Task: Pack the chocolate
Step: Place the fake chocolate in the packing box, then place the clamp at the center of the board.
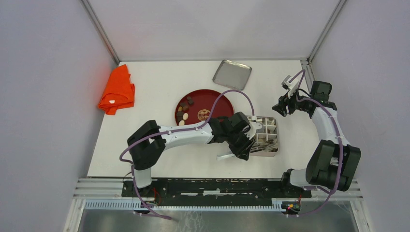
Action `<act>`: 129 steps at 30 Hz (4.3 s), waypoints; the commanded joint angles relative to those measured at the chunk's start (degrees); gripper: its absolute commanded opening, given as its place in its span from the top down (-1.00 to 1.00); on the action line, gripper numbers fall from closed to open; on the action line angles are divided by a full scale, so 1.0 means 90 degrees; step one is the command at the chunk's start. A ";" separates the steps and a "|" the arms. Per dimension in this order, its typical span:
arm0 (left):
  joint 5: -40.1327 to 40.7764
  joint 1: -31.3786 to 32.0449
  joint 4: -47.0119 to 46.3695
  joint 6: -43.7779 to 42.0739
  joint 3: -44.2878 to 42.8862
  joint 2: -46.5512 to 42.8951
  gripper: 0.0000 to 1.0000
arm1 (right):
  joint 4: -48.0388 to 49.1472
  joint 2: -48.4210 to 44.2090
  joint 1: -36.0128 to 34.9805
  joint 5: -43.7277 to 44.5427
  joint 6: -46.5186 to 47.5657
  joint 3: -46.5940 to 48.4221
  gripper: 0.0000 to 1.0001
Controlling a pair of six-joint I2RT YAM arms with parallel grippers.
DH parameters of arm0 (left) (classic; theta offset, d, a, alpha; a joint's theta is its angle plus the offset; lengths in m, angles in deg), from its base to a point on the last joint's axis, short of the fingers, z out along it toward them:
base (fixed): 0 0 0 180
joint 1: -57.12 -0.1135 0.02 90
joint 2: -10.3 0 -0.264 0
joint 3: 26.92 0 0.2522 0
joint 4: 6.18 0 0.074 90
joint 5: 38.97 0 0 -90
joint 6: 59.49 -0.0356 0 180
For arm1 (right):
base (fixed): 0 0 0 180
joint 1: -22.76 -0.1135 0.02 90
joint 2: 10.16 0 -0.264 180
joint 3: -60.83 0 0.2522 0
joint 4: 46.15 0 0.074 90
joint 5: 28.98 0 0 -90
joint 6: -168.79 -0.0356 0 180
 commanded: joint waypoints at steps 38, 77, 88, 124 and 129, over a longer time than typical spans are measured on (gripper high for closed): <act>0.2168 -0.2619 0.0335 0.0144 0.1936 -0.3797 0.96 | 0.0034 -0.0193 0.0185 -0.0656 -0.0034 -0.0017 -0.22; 0.3604 -0.6332 -0.2101 0.1713 0.3863 -0.2163 0.76 | -0.0110 -0.0122 0.0183 -0.0822 0.0112 -0.0013 -0.23; 0.3718 -0.6345 -0.1799 0.1865 0.3741 -0.1799 0.05 | -0.0254 -0.0085 0.0182 -0.0831 0.0239 0.0048 -0.23; 0.2371 -0.6350 -0.0514 0.1558 0.3548 -0.4578 -0.66 | -0.0507 -0.0277 0.0156 -0.1160 0.0968 -0.0022 -0.23; 0.1417 -0.6355 -0.0573 0.1357 0.3386 -0.5612 -0.68 | 0.0038 -0.0533 -0.0198 -0.0606 0.0889 0.0019 -0.27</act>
